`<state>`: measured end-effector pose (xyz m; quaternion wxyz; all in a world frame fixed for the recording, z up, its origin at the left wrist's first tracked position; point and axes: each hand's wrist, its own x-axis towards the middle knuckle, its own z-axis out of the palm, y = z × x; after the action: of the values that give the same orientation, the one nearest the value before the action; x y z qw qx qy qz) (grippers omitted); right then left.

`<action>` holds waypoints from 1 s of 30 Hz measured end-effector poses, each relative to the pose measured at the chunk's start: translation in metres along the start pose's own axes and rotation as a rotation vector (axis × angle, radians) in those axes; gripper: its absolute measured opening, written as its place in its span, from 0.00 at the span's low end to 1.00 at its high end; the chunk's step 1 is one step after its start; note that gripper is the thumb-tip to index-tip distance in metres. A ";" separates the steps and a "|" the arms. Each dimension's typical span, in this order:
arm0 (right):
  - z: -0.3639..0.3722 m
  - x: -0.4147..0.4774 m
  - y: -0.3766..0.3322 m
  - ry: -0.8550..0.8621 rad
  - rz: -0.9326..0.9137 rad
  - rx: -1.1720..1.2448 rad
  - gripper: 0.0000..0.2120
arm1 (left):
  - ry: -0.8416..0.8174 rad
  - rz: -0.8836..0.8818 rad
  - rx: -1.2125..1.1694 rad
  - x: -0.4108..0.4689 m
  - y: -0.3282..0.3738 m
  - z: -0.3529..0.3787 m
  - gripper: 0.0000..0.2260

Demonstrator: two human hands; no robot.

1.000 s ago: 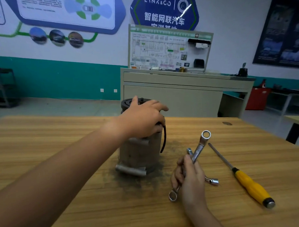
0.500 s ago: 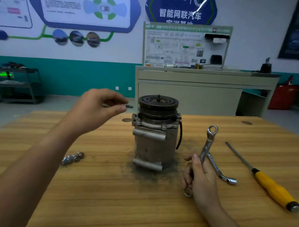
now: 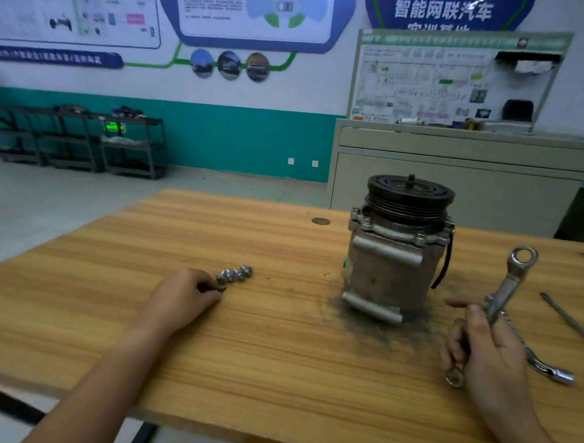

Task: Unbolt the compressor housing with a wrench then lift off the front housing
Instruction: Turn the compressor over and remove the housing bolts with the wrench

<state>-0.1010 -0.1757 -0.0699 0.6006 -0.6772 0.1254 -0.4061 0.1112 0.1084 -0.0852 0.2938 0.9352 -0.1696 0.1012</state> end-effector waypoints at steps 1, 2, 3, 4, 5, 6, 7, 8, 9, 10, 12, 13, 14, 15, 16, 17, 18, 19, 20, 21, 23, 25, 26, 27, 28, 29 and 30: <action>0.000 -0.001 0.001 -0.001 -0.008 -0.006 0.14 | 0.006 -0.007 0.000 0.000 0.002 0.000 0.05; 0.000 -0.001 0.001 -0.003 -0.013 -0.017 0.14 | 0.010 -0.006 0.002 -0.001 0.003 0.000 0.05; -0.001 -0.001 0.002 -0.003 -0.013 -0.041 0.14 | 0.014 0.003 0.003 -0.002 0.004 0.000 0.07; -0.001 -0.001 0.002 -0.003 -0.006 -0.075 0.14 | 0.022 0.019 0.004 -0.003 0.005 0.000 0.08; -0.002 0.000 0.002 -0.002 0.004 -0.107 0.14 | 0.042 0.038 -0.002 -0.005 0.007 0.000 0.11; -0.002 0.001 0.002 -0.005 0.017 -0.126 0.13 | 0.081 0.061 -0.023 -0.007 0.009 0.000 0.13; -0.004 0.002 0.000 -0.004 0.034 -0.132 0.13 | 0.132 0.093 -0.065 -0.008 0.014 0.000 0.15; -0.007 0.003 -0.002 0.001 0.061 -0.131 0.13 | 0.177 0.136 -0.130 -0.010 0.022 0.001 0.17; -0.010 0.005 -0.006 0.011 0.093 -0.132 0.15 | 0.194 0.186 -0.213 -0.011 0.033 0.001 0.19; -0.015 0.006 -0.012 0.020 0.126 -0.139 0.16 | 0.168 0.244 -0.297 -0.012 0.049 0.002 0.22; -0.026 0.009 -0.024 0.023 0.164 -0.188 0.18 | 0.017 0.362 -0.384 -0.013 0.086 0.005 0.35; -0.033 0.010 -0.030 0.017 0.153 -0.256 0.18 | -0.056 0.411 -0.385 -0.011 0.105 0.010 0.41; -0.039 0.011 -0.036 0.003 0.121 -0.350 0.16 | -0.110 0.449 -0.378 -0.007 0.124 0.016 0.46; -0.045 0.011 -0.043 -0.019 0.077 -0.444 0.15 | -0.151 0.472 -0.377 -0.003 0.141 0.023 0.49; -0.048 0.013 -0.049 -0.046 0.031 -0.528 0.13 | -0.186 0.480 -0.389 0.002 0.157 0.029 0.50; -0.051 0.014 -0.054 -0.074 -0.016 -0.611 0.11 | -0.212 0.478 -0.418 0.007 0.172 0.035 0.50; -0.053 0.017 -0.058 -0.099 -0.066 -0.700 0.10 | -0.223 0.472 -0.463 0.011 0.182 0.041 0.50; -0.054 0.019 -0.061 -0.123 -0.113 -0.793 0.09 | -0.216 0.470 -0.519 0.014 0.190 0.046 0.48; -0.054 0.021 -0.064 -0.152 -0.146 -0.881 0.08 | -0.191 0.473 -0.570 0.017 0.194 0.051 0.46; -0.053 0.023 -0.066 -0.190 -0.162 -0.952 0.07 | -0.149 0.475 -0.596 0.018 0.195 0.054 0.44; -0.051 0.027 -0.067 -0.288 -0.160 -1.049 0.10 | -0.047 0.462 -0.582 0.017 0.196 0.058 0.44; -0.048 0.030 -0.069 -0.346 -0.151 -1.116 0.13 | 0.013 0.430 -0.553 0.017 0.195 0.060 0.49; -0.046 0.032 -0.071 -0.352 -0.154 -1.132 0.14 | 0.022 0.416 -0.546 0.017 0.195 0.060 0.50; -0.044 0.034 -0.072 -0.352 -0.162 -1.135 0.14 | 0.024 0.403 -0.536 0.017 0.196 0.060 0.51; -0.043 0.037 -0.073 -0.351 -0.173 -1.130 0.13 | 0.024 0.388 -0.520 0.018 0.196 0.059 0.51; -0.043 0.039 -0.073 -0.350 -0.183 -1.124 0.13 | 0.025 0.369 -0.505 0.018 0.196 0.057 0.52; -0.042 0.042 -0.074 -0.351 -0.192 -1.127 0.13 | 0.023 0.348 -0.501 0.019 0.197 0.056 0.53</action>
<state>-0.1274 -0.2149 0.0122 0.1213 -0.9568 0.1585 -0.2116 0.0593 -0.0803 -0.0233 0.4956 0.7893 -0.3437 0.1154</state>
